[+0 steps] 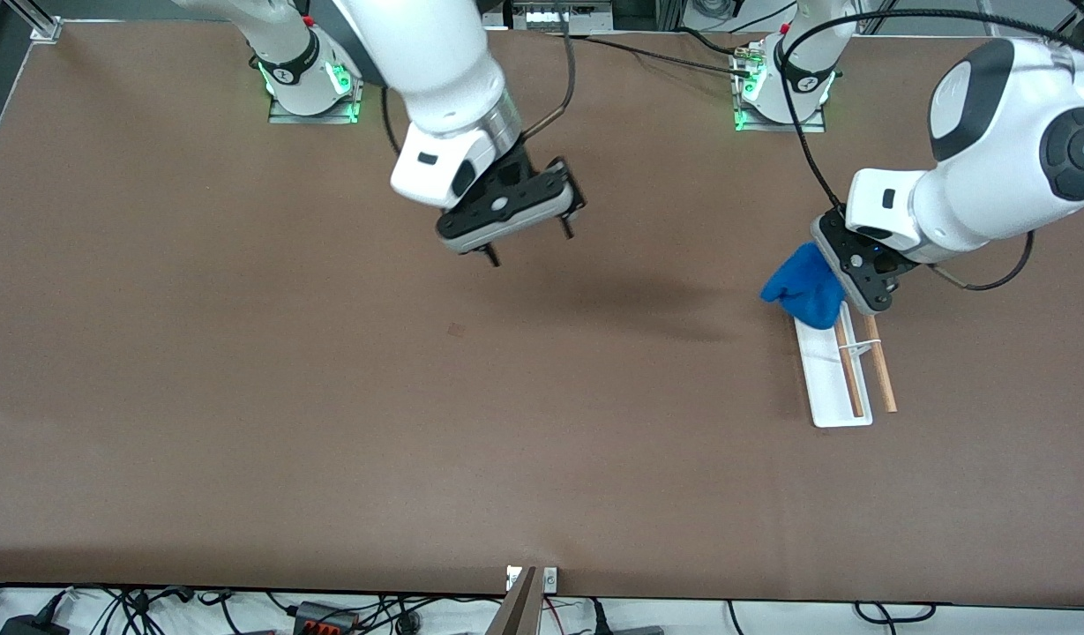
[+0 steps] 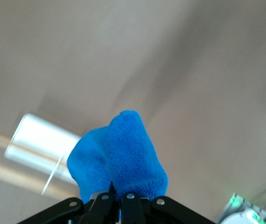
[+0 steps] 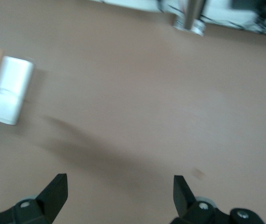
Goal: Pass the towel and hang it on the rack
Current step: 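Pull the towel with the left gripper while the right gripper releases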
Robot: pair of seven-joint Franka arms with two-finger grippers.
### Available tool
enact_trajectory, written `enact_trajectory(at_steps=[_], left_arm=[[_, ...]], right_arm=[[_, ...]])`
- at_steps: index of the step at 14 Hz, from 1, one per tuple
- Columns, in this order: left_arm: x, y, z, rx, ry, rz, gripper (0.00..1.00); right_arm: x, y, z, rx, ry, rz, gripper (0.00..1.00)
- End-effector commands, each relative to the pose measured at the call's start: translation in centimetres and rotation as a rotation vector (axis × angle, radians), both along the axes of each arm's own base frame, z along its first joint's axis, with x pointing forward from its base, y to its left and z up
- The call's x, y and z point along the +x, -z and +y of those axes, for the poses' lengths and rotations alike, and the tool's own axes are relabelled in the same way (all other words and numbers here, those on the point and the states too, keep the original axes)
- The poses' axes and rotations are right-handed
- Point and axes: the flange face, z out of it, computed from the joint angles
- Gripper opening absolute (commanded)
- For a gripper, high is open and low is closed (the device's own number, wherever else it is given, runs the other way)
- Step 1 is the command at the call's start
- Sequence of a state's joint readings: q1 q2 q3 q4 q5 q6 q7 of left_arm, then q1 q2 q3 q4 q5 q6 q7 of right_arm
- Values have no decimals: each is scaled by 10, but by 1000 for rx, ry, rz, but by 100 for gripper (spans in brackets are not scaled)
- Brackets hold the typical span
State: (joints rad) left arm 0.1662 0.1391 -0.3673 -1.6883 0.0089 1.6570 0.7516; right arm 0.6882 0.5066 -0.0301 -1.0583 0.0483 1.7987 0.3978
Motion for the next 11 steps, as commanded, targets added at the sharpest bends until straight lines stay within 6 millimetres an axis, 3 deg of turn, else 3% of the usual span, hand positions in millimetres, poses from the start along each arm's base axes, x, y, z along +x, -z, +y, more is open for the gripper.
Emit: enact_trajectory(at_steps=[1, 4, 6, 10, 11], left_arm=[[7, -6, -3, 80, -78, 39, 1], [11, 7, 7, 156, -250, 123, 1], [16, 28, 19, 155, -335, 183, 1], [33, 51, 40, 124, -362, 171, 0], [37, 55, 43, 114, -337, 161, 0]], right_arm=[[30, 34, -66, -124, 110, 138, 100], [60, 74, -136, -185, 209, 238, 100], [82, 86, -186, -187, 283, 267, 100], [113, 83, -282, -161, 388, 275, 100], [115, 75, -296, -162, 360, 261, 100]])
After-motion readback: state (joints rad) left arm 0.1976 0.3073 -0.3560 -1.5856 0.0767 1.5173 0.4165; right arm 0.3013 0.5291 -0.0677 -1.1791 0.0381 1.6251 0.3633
